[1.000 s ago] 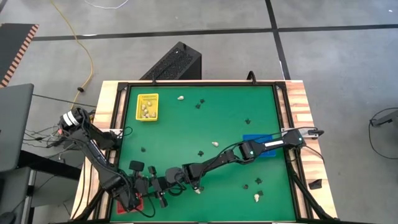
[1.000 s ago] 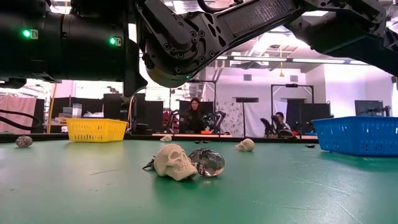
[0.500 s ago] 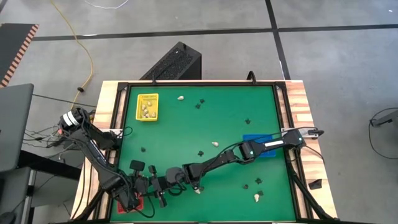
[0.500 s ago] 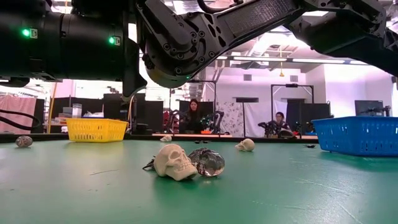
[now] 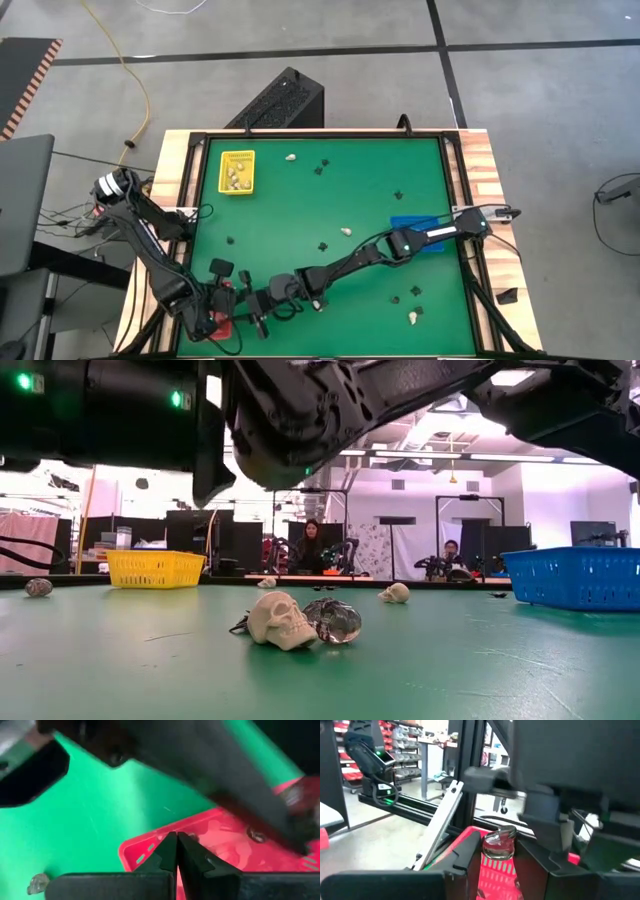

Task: Sort Halloween decoration
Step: Put the black skull toy into the red bin, then put the white skull toy into the yellow bin, then put the black spider toy into the blue bin

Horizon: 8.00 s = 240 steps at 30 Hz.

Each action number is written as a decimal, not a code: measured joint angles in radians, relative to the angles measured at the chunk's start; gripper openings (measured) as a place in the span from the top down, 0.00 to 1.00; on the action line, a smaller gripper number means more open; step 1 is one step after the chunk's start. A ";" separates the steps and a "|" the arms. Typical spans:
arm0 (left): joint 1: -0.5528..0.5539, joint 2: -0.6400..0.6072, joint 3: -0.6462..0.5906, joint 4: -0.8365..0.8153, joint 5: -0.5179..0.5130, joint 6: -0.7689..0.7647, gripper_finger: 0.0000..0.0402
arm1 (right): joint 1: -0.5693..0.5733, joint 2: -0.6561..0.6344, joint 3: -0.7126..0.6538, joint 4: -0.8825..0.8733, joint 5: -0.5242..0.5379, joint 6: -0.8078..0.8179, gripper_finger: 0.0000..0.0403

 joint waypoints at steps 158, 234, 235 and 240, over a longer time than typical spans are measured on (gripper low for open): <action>1.333 -1.023 -0.768 1.200 0.168 0.798 0.67 | -0.450 -0.725 -0.984 -0.025 0.111 0.186 0.70; 1.387 0.538 0.099 1.090 0.002 0.463 0.67 | -0.184 -1.609 -1.750 -0.537 0.573 0.374 0.44; 1.387 0.538 0.099 1.080 0.002 0.458 0.67 | -0.184 -1.610 -1.750 -0.538 0.573 0.369 0.44; 1.385 0.540 0.100 1.069 0.002 0.472 0.67 | -0.184 -1.613 -1.750 -0.534 0.572 0.334 0.44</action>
